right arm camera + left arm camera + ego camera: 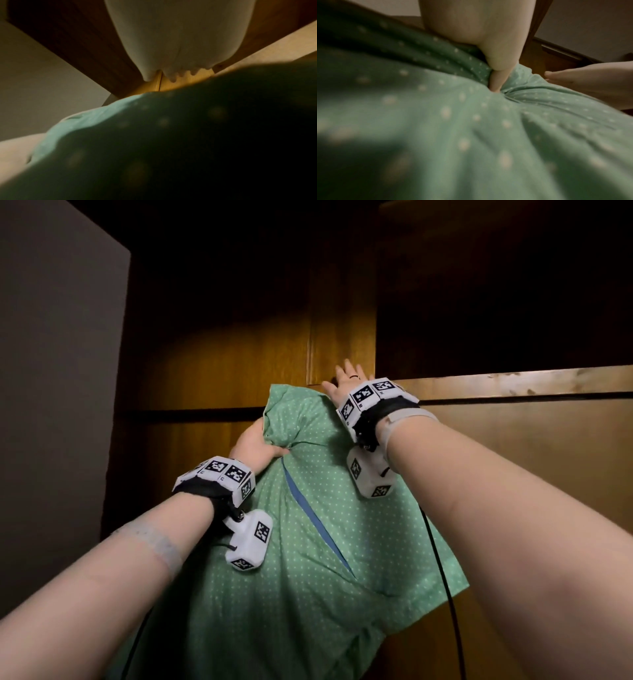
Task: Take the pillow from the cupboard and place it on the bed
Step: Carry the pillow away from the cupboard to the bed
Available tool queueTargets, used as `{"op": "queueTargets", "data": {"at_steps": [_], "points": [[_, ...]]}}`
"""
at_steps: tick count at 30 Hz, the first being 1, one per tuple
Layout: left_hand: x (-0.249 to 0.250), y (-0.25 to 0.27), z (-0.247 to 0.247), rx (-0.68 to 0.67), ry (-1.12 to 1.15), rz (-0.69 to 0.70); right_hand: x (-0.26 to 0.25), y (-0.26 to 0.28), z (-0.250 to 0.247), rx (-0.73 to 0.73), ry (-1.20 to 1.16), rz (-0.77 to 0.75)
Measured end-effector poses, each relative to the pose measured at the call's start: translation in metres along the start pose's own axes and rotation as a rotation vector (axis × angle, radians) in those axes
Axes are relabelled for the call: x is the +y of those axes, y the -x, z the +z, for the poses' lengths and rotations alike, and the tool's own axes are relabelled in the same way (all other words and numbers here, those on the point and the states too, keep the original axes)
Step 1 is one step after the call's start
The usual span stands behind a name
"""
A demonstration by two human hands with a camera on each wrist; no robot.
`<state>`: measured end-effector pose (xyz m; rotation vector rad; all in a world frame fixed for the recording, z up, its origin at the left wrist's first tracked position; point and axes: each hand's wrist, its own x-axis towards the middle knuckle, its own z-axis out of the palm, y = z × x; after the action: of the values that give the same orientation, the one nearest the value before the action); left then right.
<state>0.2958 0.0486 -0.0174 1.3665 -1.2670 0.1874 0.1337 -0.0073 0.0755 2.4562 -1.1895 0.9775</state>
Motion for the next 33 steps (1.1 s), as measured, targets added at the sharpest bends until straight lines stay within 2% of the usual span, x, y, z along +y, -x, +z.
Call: {"op": "queueTargets", "data": {"at_steps": [9,12,16,19,22,26,30,33], "points": [[-0.006,-0.006,0.011,-0.040,0.140,0.031,0.020,-0.002,0.004,-0.053,0.267,-0.067],[0.003,-0.002,0.010,-0.059,0.143,0.057,0.019,0.007,-0.002,-0.026,0.232,-0.022],[0.014,0.006,0.011,-0.067,0.128,0.073,0.027,0.024,-0.010,0.028,0.201,-0.042],[0.027,0.017,0.018,-0.068,0.119,0.081,0.051,0.029,-0.013,-0.001,0.240,0.035],[0.046,0.029,0.029,-0.074,0.137,0.091,0.075,0.040,-0.023,-0.034,0.379,0.059],[0.079,0.046,0.055,-0.105,0.148,0.101,0.108,0.072,-0.050,-0.013,0.367,0.084],[0.112,0.057,0.088,-0.124,0.154,0.111,0.137,0.109,-0.085,-0.096,0.571,0.066],[0.130,0.065,0.110,-0.124,0.166,0.087,0.165,0.115,-0.097,-0.141,0.609,0.096]]}}
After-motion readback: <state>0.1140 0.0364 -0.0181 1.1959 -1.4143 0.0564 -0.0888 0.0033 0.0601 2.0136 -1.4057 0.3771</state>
